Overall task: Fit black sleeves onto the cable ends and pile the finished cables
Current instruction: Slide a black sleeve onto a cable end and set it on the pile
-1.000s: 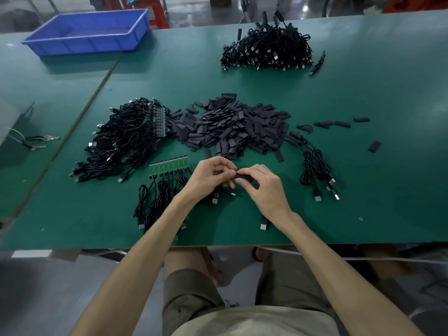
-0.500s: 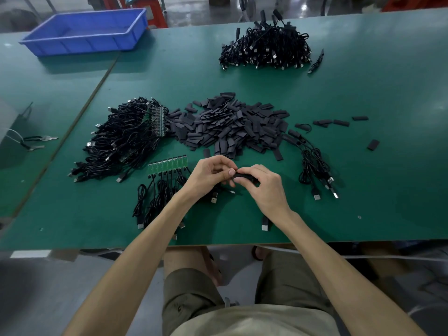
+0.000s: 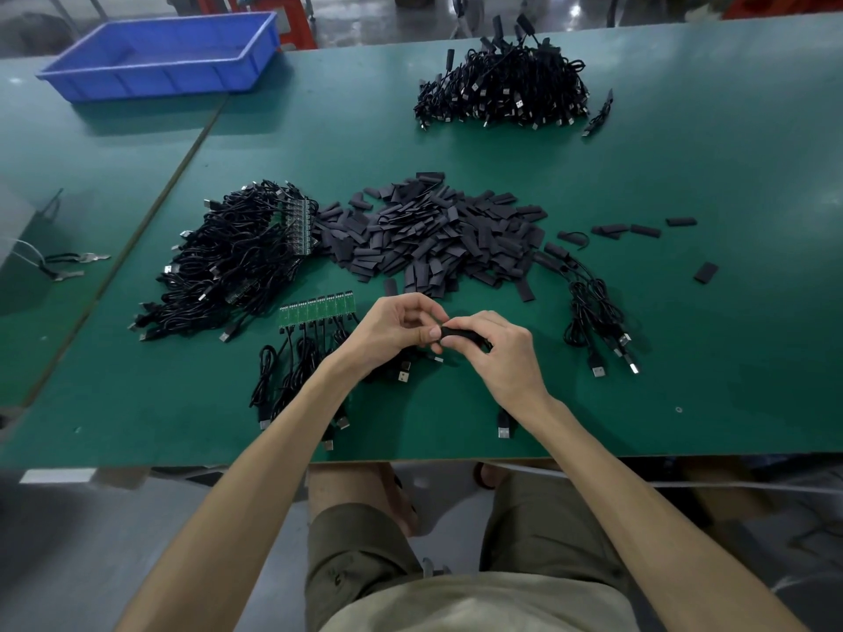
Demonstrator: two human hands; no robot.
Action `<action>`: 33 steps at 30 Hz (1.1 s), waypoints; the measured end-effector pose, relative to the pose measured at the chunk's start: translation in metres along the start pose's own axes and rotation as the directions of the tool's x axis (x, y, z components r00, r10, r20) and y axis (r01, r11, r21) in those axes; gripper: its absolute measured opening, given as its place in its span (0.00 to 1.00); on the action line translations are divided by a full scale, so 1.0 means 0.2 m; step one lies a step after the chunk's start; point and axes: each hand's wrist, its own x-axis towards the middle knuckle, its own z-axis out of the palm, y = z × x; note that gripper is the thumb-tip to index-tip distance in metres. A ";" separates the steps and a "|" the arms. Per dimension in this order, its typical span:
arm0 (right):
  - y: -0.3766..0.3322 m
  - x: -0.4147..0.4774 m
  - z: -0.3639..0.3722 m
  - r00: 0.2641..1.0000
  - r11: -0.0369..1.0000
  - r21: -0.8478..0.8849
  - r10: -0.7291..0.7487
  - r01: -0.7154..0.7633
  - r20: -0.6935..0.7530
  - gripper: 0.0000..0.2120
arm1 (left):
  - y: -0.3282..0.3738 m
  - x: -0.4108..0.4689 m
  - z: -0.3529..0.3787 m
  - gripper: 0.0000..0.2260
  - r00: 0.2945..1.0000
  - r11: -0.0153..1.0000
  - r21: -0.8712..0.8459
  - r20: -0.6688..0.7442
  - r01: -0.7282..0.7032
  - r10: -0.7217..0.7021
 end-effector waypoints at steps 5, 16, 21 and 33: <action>-0.01 -0.01 0.00 1.000 1.000 -0.005 -0.023 0.023 0.003 0.10 | 0.00 0.00 0.00 0.08 1.000 1.000 -0.010 0.018 0.012 -0.011; 0.01 -0.01 0.00 1.000 1.000 -0.013 0.000 0.000 0.012 0.11 | 0.01 -0.01 -0.01 0.08 1.000 1.000 -0.012 0.008 0.020 -0.020; 0.01 0.00 0.00 1.000 1.000 -0.020 0.002 -0.002 0.010 0.11 | 0.01 -0.01 -0.01 0.08 1.000 1.000 -0.017 0.004 0.024 -0.024; 0.01 0.00 0.01 1.000 1.000 -0.022 0.004 -0.004 0.018 0.12 | 0.03 -0.01 -0.01 0.10 0.999 0.999 -0.013 0.001 0.037 -0.037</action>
